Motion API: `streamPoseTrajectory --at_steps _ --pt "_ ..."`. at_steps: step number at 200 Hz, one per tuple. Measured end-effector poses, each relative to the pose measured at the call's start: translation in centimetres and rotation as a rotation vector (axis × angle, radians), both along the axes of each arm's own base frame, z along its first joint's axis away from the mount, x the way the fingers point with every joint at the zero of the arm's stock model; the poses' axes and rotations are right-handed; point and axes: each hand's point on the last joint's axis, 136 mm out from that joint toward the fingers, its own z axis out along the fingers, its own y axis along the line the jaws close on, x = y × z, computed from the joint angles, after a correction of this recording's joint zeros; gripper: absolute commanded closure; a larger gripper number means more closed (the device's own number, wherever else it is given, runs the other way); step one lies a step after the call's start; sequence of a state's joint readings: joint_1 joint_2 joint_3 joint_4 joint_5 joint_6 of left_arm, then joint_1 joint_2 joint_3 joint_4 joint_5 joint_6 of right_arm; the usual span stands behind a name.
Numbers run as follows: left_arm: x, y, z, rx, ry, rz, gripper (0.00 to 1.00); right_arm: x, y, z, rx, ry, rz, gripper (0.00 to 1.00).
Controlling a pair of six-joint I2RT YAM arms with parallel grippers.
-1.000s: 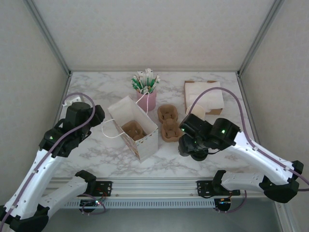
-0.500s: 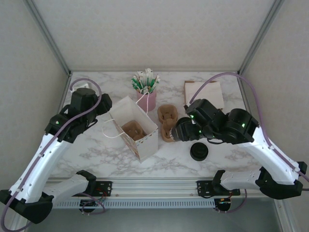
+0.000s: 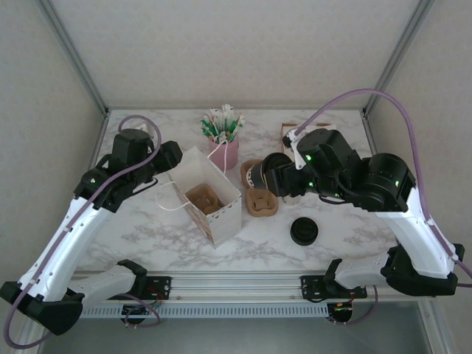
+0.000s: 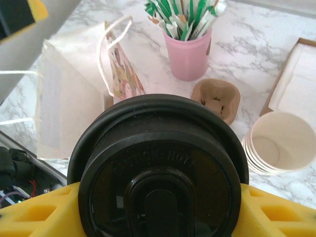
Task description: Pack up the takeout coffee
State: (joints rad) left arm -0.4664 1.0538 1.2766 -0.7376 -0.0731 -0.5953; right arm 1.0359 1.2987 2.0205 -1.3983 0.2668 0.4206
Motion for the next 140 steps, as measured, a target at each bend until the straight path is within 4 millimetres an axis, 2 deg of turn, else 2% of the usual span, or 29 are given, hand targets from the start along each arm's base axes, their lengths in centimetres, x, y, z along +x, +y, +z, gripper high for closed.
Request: streamPoseTrajectory --at_steps 34,65,89,117,140 --pt "-0.2 -0.7 -0.2 -0.024 0.016 -0.028 0.35 0.3 2.4 1.3 0.003 -0.030 0.055 0.37" --pt "-0.1 -0.3 -0.3 -0.009 0.010 -0.012 0.34 -0.2 5.5 1.8 -0.004 -0.051 0.134 0.37" --pt "0.4 0.2 -0.5 0.010 0.013 0.015 0.35 -0.9 7.2 2.1 0.002 -0.062 0.183 0.38" --pt "1.4 1.5 -1.3 0.043 0.028 0.077 0.40 -1.6 8.9 2.5 0.008 -0.073 0.224 0.38" --pt "2.2 3.6 -1.2 0.052 0.020 0.159 0.47 -2.1 10.4 2.4 0.000 -0.080 0.252 0.38"
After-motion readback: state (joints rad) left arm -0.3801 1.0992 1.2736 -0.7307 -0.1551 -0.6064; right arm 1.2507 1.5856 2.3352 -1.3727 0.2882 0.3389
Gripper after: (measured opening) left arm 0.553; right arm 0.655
